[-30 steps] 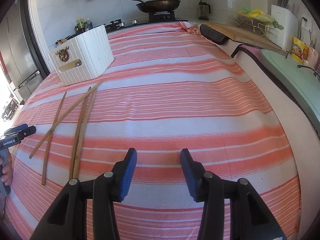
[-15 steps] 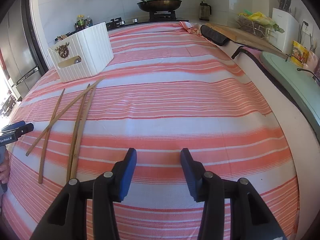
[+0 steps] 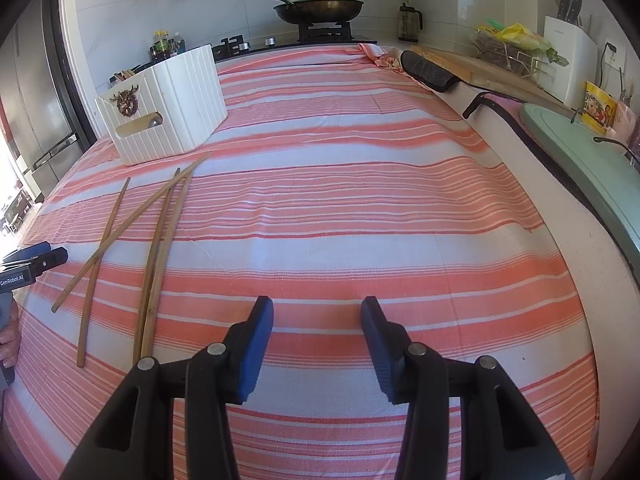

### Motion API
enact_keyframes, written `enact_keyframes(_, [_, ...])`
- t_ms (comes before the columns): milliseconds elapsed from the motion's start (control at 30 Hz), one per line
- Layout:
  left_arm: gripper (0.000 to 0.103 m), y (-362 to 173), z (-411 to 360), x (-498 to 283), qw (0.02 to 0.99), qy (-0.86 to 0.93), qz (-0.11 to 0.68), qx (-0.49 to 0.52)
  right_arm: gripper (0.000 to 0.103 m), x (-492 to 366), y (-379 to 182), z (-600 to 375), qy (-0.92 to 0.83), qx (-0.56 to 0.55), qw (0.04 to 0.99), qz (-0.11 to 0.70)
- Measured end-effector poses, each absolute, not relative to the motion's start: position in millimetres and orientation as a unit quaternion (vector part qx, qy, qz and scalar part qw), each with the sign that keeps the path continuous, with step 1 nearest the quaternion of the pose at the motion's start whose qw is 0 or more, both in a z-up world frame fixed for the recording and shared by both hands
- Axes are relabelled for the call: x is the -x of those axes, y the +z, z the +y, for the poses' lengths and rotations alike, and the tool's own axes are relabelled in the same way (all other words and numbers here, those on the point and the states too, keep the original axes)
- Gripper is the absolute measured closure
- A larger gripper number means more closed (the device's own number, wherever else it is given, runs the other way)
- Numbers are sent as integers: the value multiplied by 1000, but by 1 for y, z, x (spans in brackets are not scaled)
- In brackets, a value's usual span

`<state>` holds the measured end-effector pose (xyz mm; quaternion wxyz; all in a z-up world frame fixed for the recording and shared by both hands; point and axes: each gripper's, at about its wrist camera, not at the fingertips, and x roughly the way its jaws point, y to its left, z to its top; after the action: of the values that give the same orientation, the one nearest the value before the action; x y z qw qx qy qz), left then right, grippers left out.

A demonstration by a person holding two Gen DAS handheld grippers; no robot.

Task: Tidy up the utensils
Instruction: 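Move the left tool to a chopstick on the cloth and close on it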

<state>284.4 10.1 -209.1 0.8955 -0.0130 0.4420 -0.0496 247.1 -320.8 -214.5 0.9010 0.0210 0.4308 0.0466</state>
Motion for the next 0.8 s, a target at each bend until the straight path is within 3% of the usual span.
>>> enact_keyframes(800, [8,-189,8,-286,895,-103,433,8,56,-246,-213,-322,47,-23,902,429])
